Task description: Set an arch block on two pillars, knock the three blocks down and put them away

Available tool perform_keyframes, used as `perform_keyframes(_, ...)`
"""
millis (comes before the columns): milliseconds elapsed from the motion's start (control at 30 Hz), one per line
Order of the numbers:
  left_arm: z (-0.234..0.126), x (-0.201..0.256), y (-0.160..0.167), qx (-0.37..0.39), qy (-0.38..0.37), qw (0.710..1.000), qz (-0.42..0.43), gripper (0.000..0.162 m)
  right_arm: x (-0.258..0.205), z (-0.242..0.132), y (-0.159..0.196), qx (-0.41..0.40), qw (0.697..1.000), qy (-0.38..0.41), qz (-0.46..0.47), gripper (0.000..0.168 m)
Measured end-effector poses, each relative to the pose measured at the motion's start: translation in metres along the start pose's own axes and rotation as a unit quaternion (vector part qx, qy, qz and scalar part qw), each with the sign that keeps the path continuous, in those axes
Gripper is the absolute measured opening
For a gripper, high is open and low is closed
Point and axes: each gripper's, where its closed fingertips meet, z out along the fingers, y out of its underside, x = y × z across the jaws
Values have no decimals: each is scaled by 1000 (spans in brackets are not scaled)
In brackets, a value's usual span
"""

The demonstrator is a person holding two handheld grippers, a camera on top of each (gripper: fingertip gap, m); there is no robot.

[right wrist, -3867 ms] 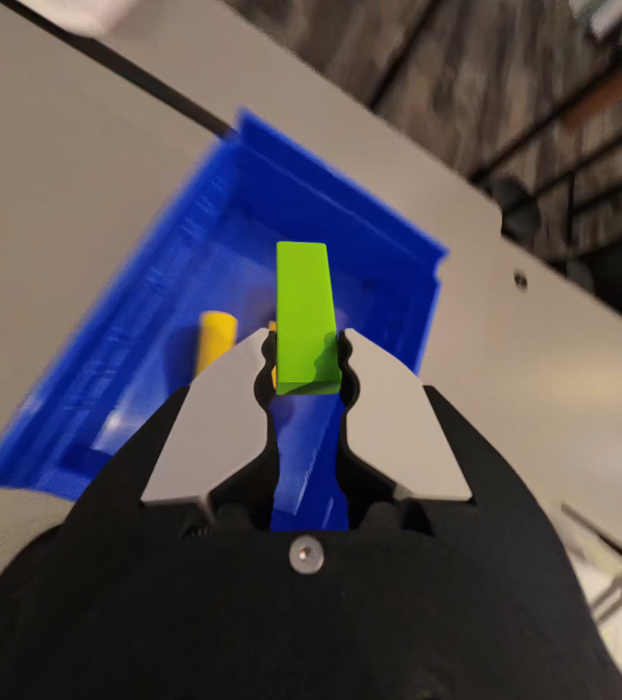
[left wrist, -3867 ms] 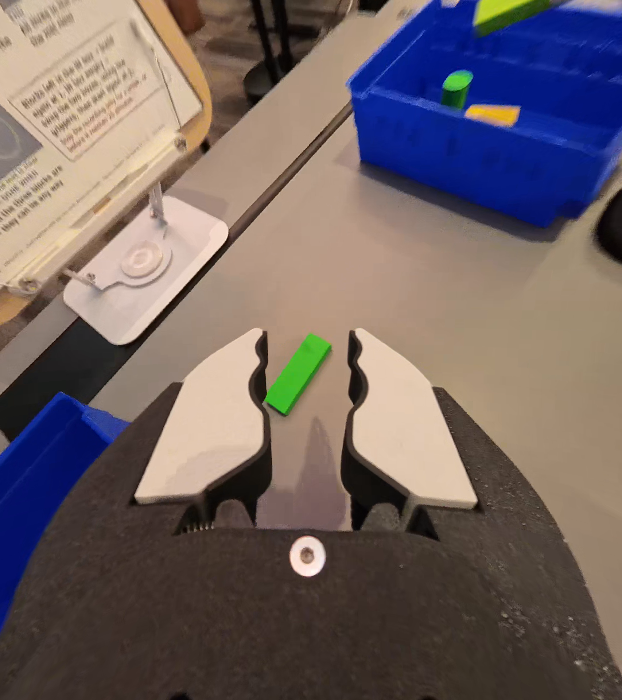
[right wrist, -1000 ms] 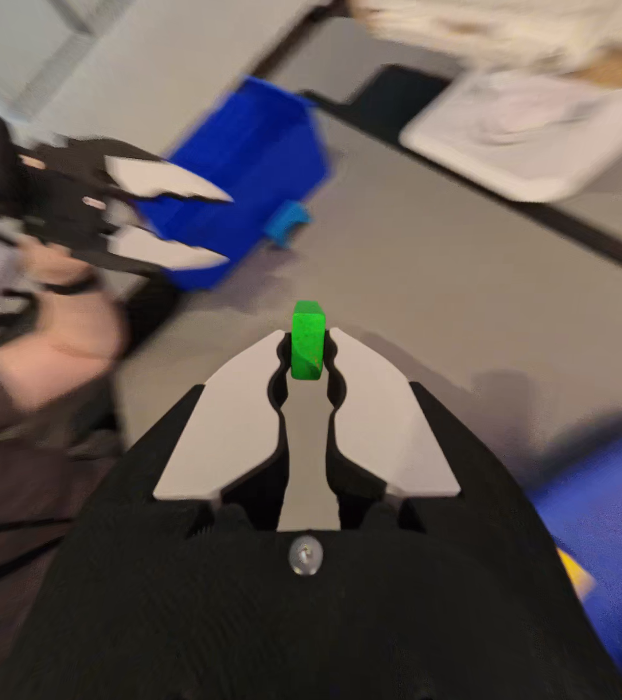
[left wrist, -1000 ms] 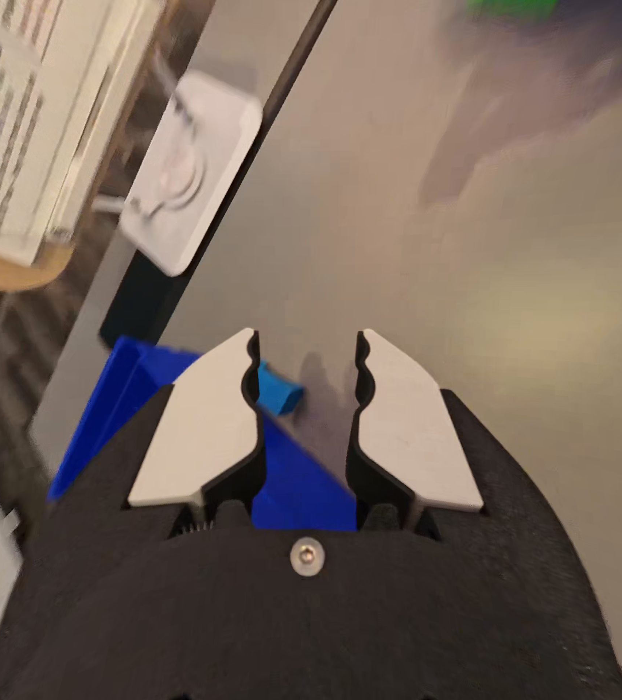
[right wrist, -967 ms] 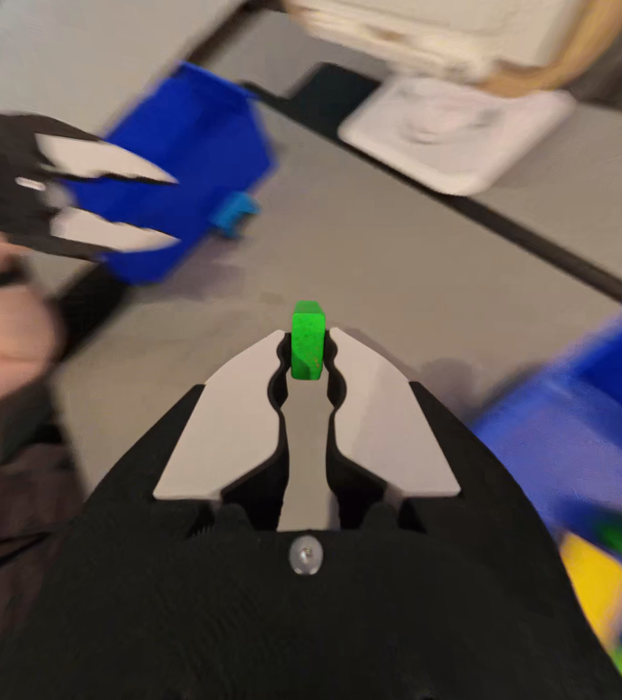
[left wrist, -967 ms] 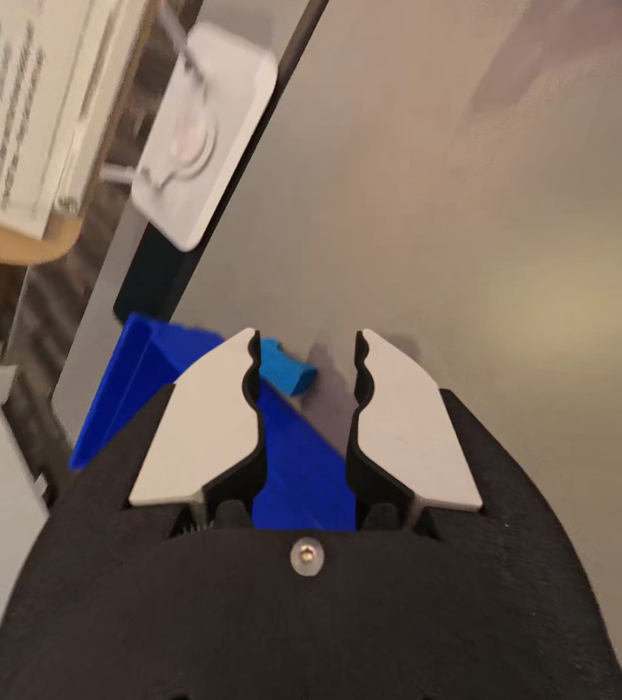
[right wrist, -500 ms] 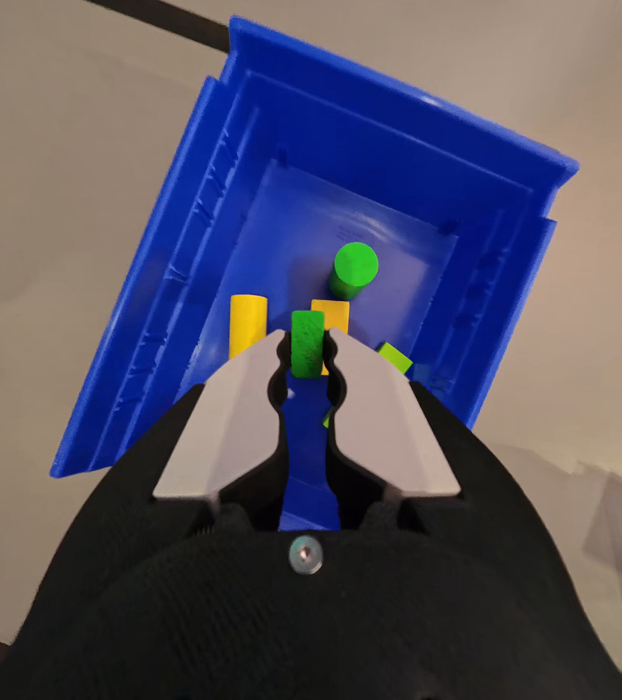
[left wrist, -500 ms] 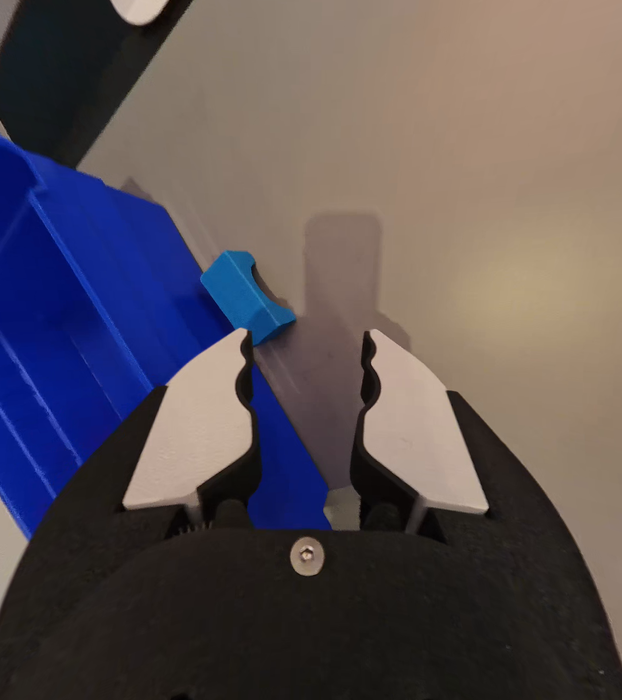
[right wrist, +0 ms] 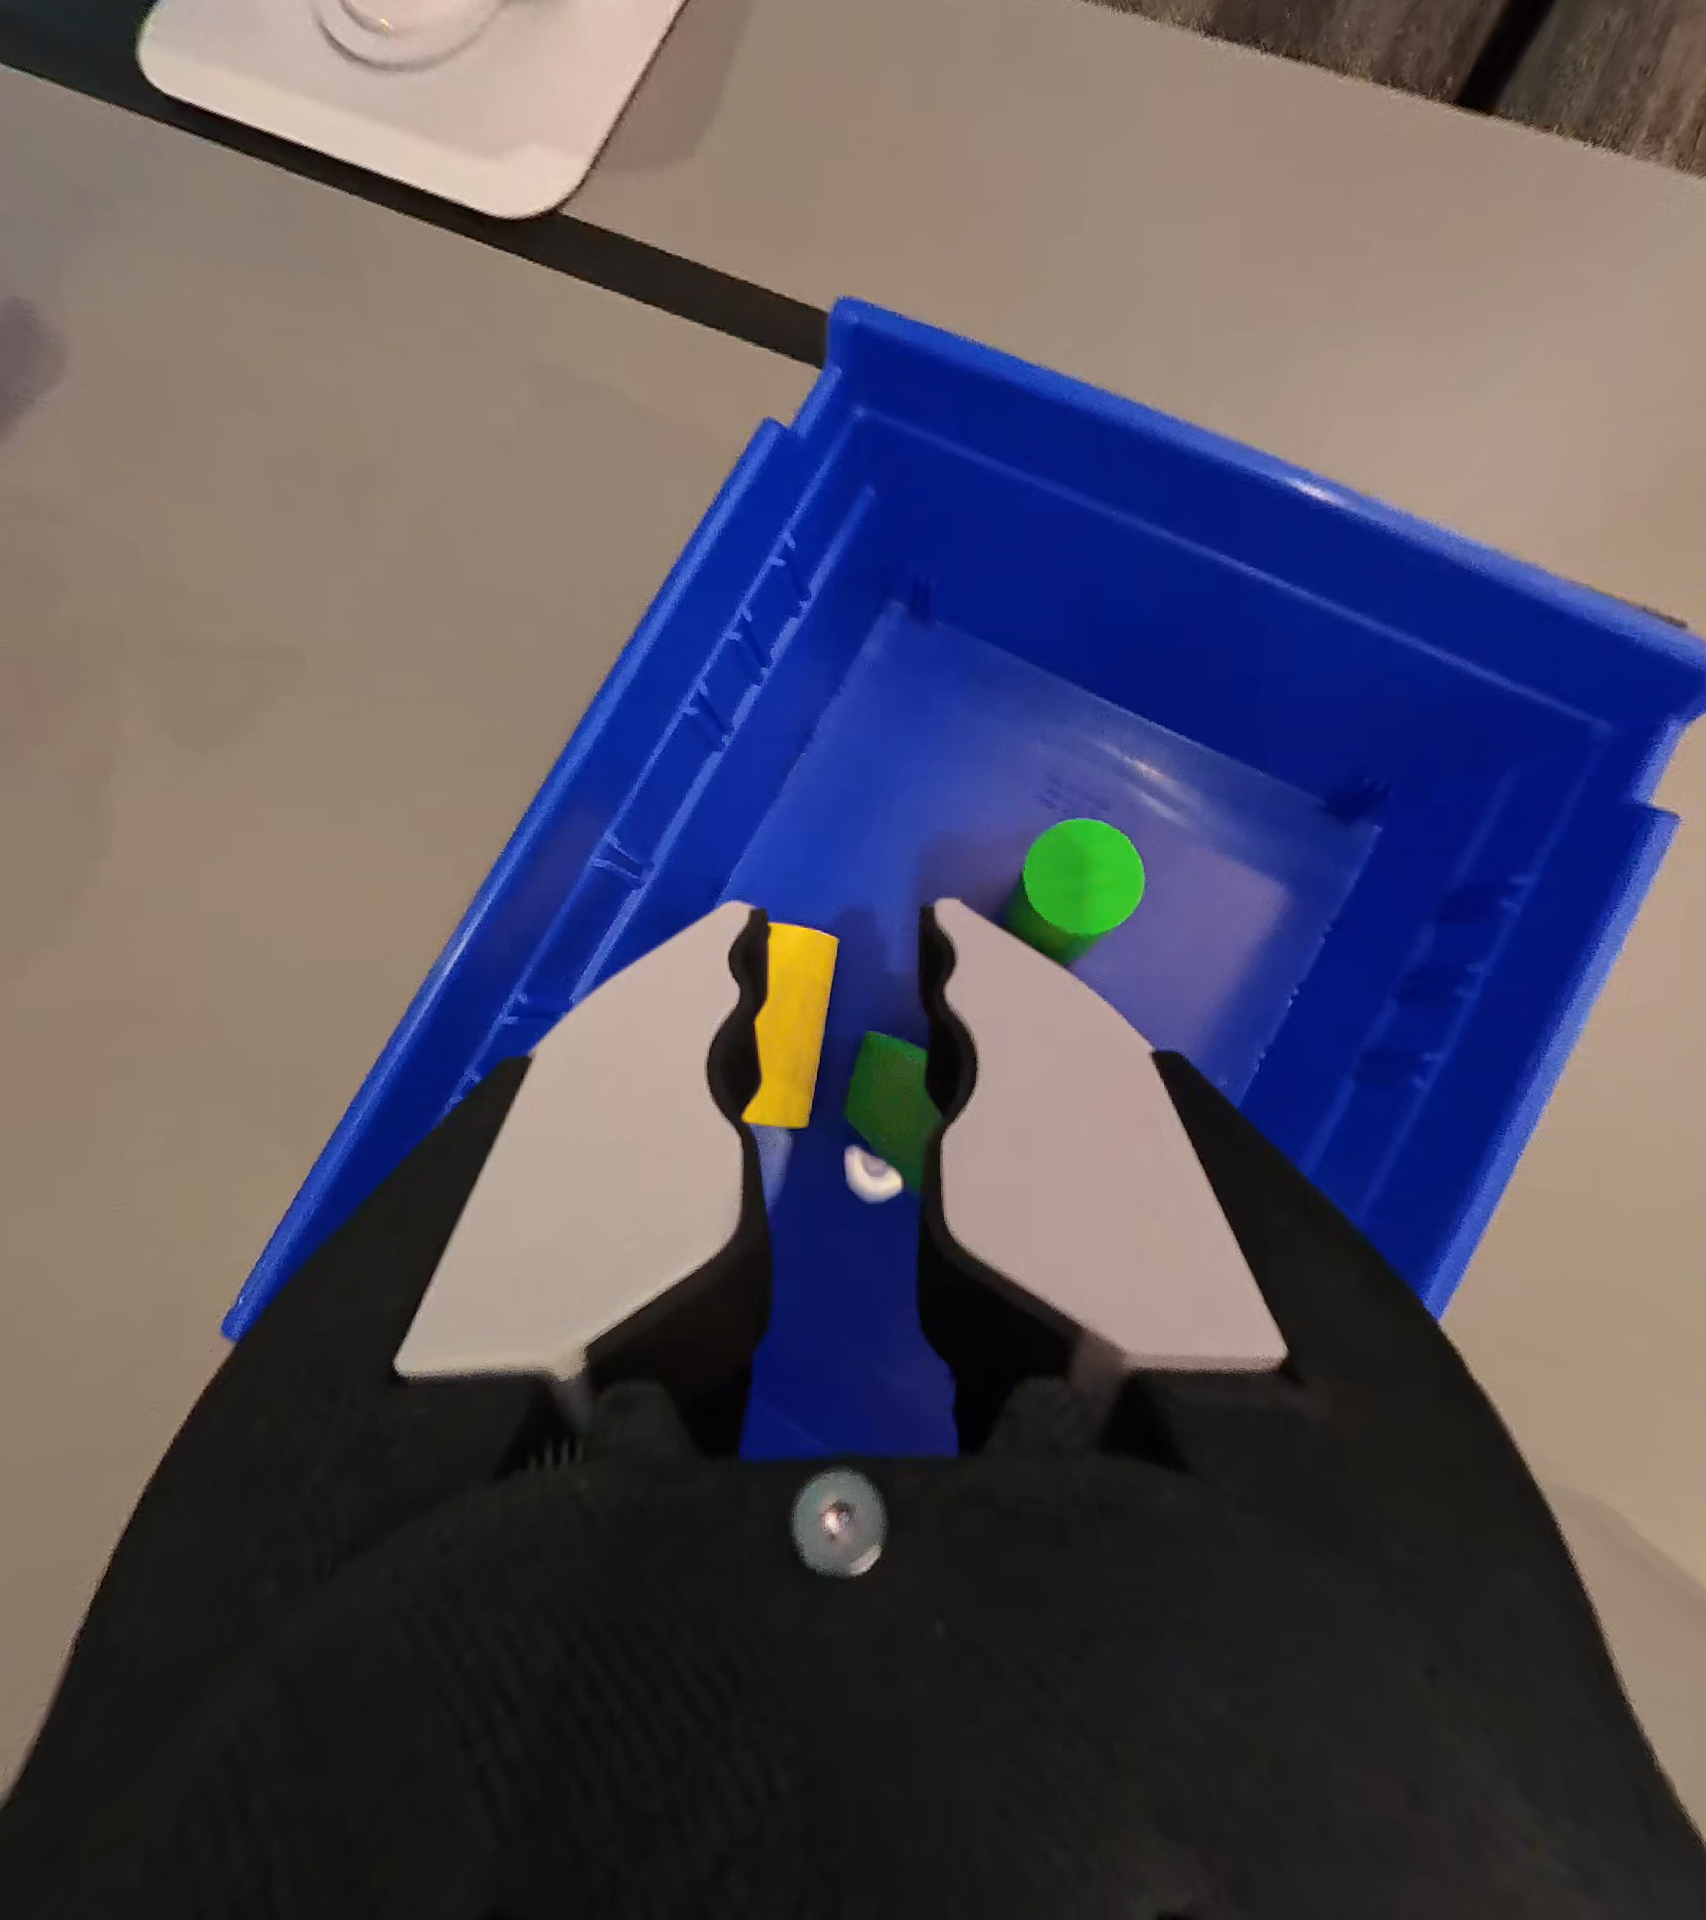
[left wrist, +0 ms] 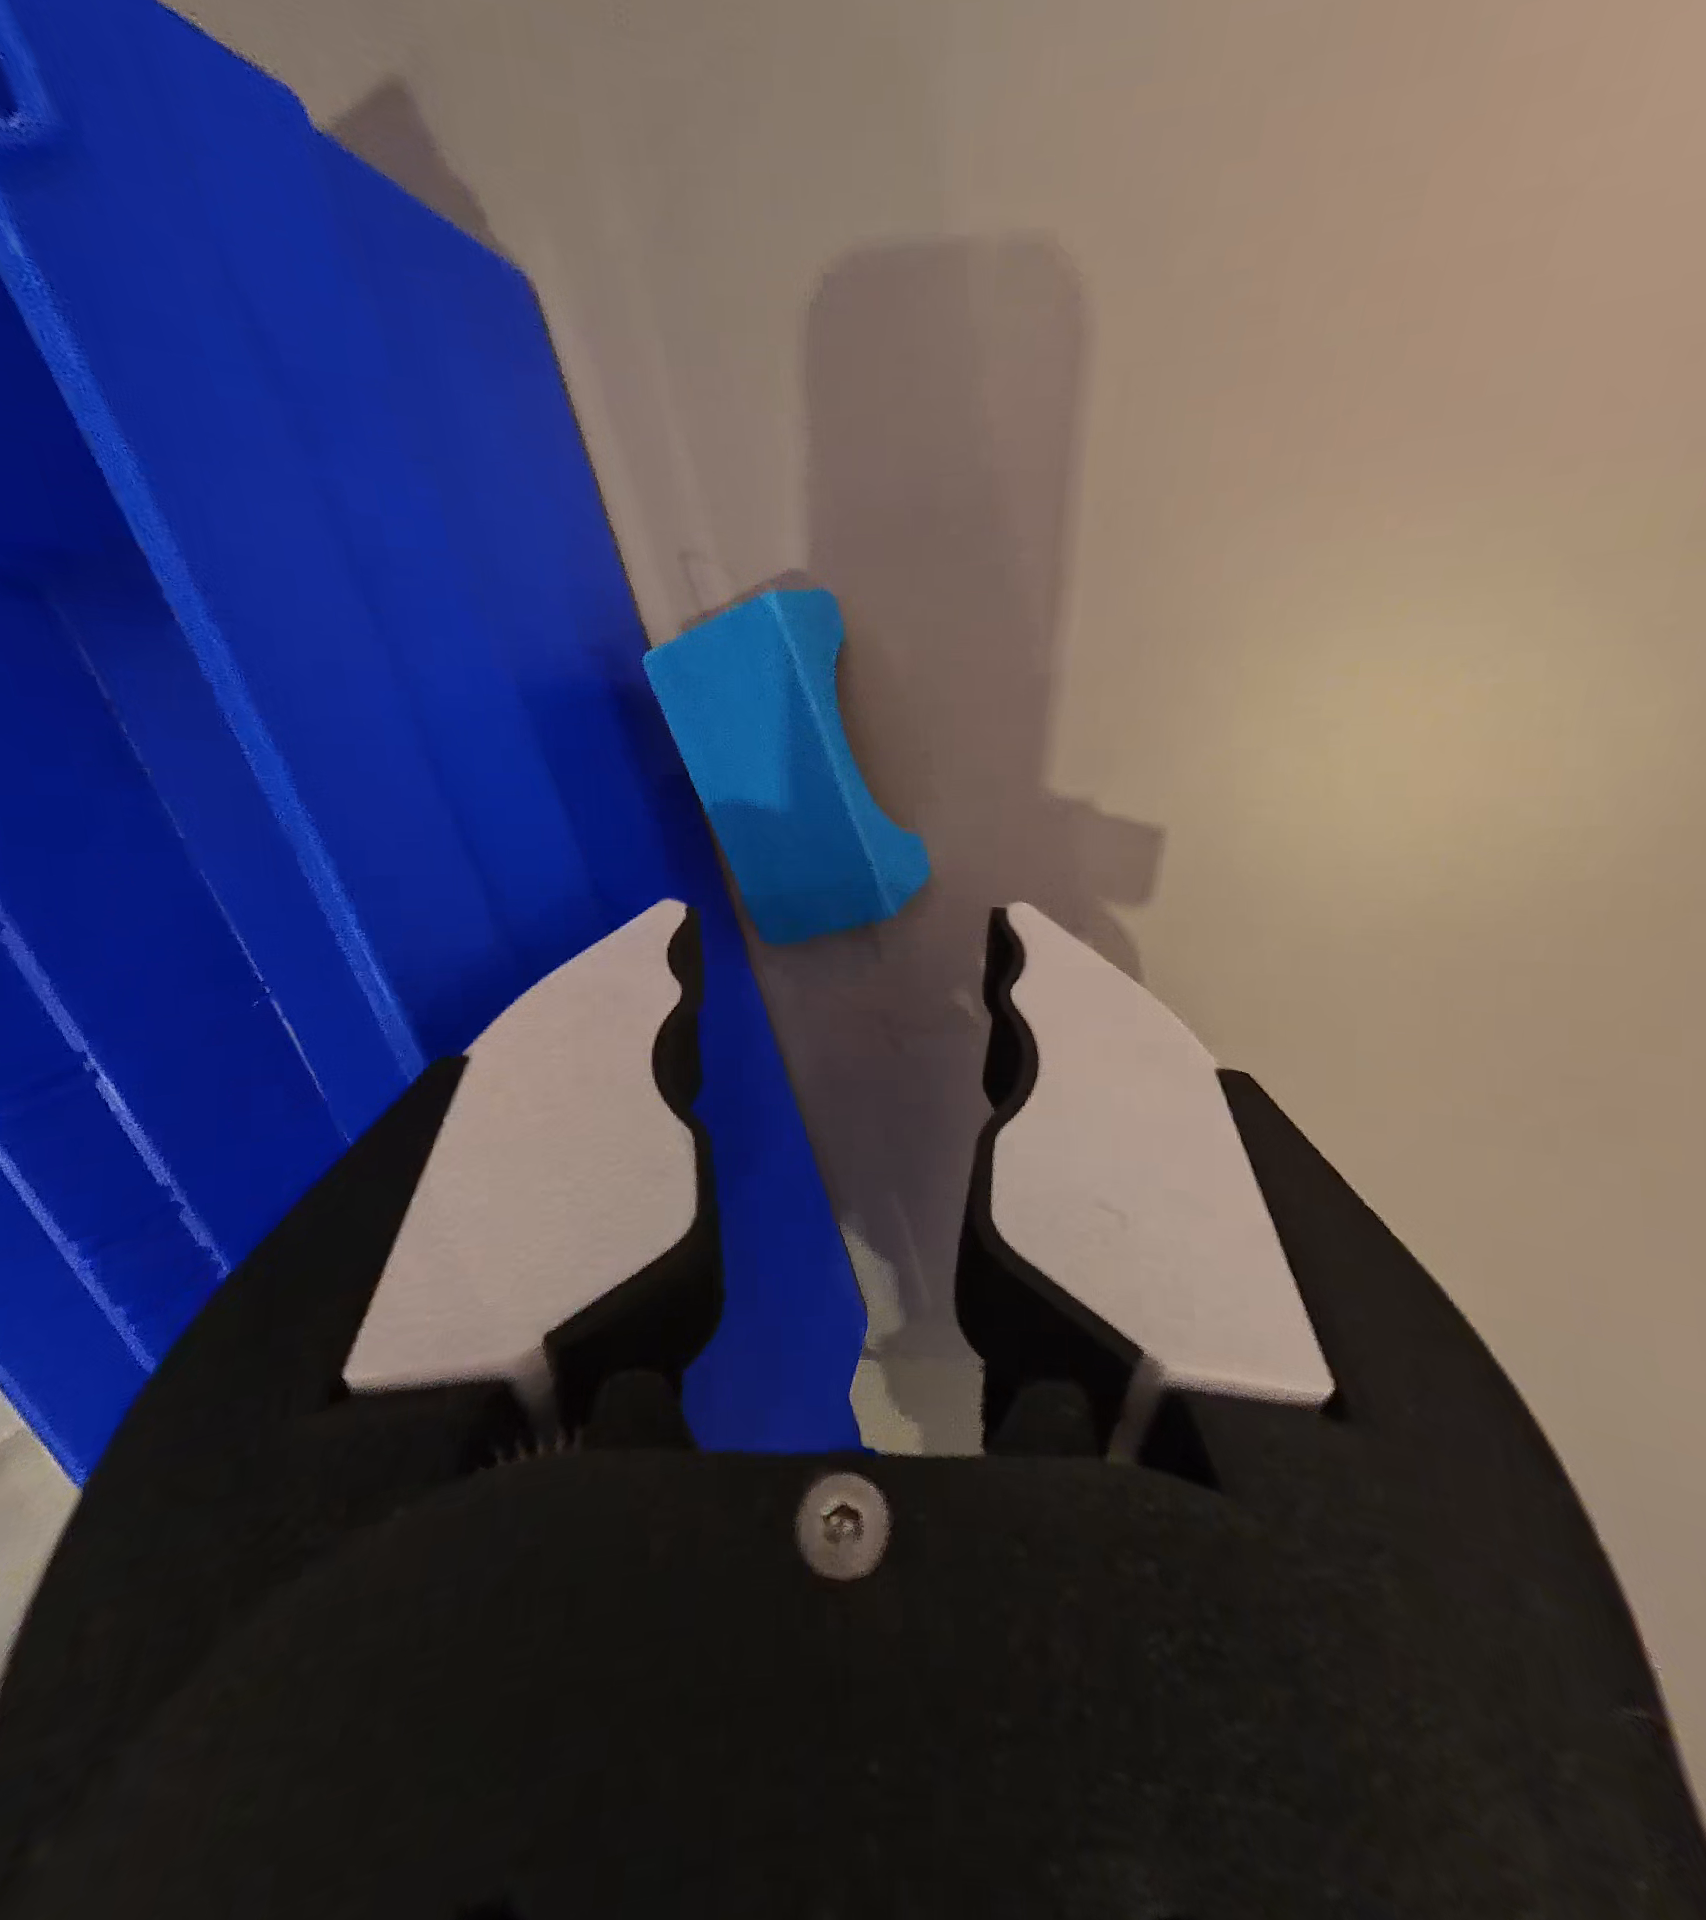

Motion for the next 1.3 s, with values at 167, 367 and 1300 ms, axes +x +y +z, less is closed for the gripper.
perform_keyframes(167,12,-5,-6,-19,-37,999,-11,52,-4,0,1,0,1000,-10,-26,29)
perform_keyframes(367,27,-7,-1,-66,-75,995,-1,54,-3,2,8,-19,999,-2,-39,30)
perform_keyframes(1300,-180,151,15,335,323,815,344,35,-270,-4,-59,129,868,-364,-311,46)
